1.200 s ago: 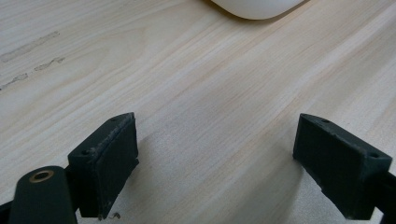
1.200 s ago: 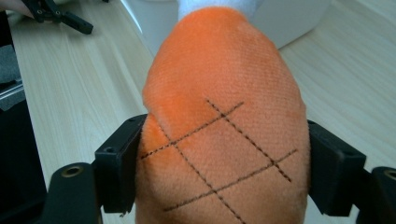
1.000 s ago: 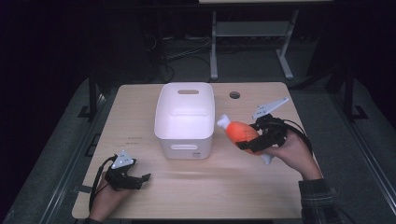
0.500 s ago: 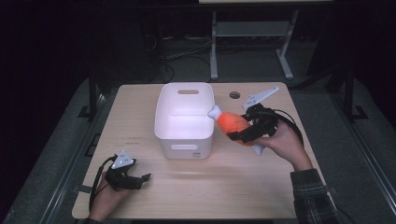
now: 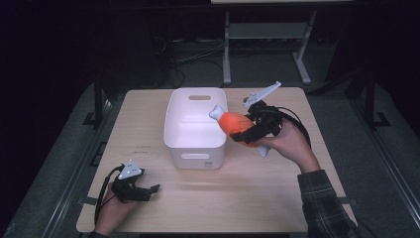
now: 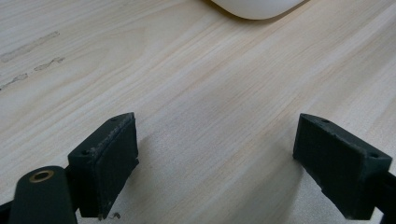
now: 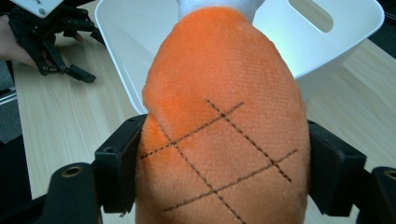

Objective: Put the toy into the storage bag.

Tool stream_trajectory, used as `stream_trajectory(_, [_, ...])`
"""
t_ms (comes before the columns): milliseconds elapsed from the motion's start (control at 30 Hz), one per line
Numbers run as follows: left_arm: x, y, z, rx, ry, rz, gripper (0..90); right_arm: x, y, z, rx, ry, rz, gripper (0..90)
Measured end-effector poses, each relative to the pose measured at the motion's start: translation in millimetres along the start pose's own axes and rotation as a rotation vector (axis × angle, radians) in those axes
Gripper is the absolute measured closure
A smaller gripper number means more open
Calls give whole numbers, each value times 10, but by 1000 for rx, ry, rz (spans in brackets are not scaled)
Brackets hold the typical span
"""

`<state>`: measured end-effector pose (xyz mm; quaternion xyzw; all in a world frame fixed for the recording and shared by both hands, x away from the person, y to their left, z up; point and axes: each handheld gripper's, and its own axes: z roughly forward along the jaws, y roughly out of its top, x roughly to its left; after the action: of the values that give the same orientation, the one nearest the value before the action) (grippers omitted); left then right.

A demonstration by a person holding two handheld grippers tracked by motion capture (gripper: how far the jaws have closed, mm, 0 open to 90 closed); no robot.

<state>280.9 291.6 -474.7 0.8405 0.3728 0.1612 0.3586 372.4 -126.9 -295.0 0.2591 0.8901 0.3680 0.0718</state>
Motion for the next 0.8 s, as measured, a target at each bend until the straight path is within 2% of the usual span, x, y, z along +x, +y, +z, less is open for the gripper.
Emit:
stream_trajectory(233, [0,0,0,0,0,0,130,21,189,111,11,8,-15,237])
stream_trajectory(800, [1,0,-1,1,0,2,130,76,500,388,33,5,-31,237])
